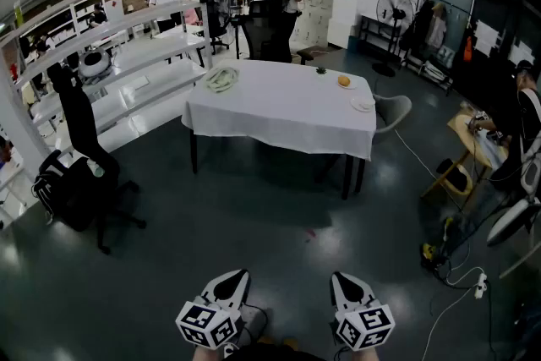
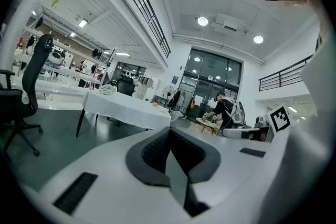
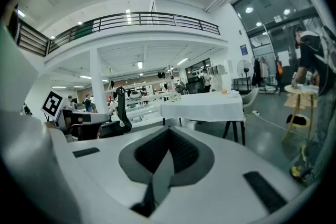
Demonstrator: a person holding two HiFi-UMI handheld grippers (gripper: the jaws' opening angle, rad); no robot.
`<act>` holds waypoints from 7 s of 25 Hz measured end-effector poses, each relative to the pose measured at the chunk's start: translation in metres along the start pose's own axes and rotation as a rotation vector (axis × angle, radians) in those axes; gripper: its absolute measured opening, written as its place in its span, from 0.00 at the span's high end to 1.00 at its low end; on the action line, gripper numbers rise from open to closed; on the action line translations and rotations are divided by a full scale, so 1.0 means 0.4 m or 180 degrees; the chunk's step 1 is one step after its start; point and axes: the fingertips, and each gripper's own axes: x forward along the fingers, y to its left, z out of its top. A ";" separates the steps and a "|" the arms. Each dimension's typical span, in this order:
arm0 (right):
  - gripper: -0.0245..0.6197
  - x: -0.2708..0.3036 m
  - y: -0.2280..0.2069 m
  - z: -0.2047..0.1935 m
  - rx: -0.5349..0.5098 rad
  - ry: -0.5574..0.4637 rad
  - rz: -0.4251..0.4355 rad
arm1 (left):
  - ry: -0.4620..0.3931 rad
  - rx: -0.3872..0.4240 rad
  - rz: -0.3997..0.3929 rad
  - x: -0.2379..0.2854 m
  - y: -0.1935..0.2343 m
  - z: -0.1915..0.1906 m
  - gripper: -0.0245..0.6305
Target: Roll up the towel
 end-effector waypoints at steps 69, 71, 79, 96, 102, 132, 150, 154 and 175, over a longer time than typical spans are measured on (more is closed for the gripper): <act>0.25 0.750 -0.144 0.283 0.0120 -0.0051 0.0187 | -0.0149 0.0106 0.0079 0.535 0.493 0.301 0.37; 0.25 0.772 -0.145 0.288 0.0135 -0.0057 0.0181 | -0.0148 0.0108 0.0089 0.543 0.513 0.307 0.37; 0.25 0.804 -0.134 0.262 0.0161 0.0050 0.0183 | -0.0064 0.0031 0.0132 0.546 0.550 0.277 0.37; 0.25 0.885 -0.119 0.248 0.0180 0.0213 0.0301 | -0.0016 -0.0104 0.0327 0.548 0.623 0.256 0.37; 0.25 0.984 -0.147 0.281 0.0160 0.0210 0.0370 | -0.0069 -0.0083 0.0388 0.618 0.680 0.291 0.37; 0.26 1.521 -0.400 0.538 0.0126 0.0216 0.0556 | -0.0275 -0.0102 0.0662 1.086 0.977 0.508 0.37; 0.26 1.609 -0.381 0.488 0.0123 0.0418 0.0762 | -0.0222 -0.0167 0.0841 1.119 1.043 0.475 0.37; 0.26 1.626 -0.391 0.492 0.0180 0.0412 0.0708 | -0.0203 -0.0167 0.0816 1.141 1.059 0.487 0.37; 0.26 2.075 -0.445 0.723 -0.0028 0.0361 0.0479 | -0.0181 -0.0076 0.0646 1.479 1.404 0.714 0.37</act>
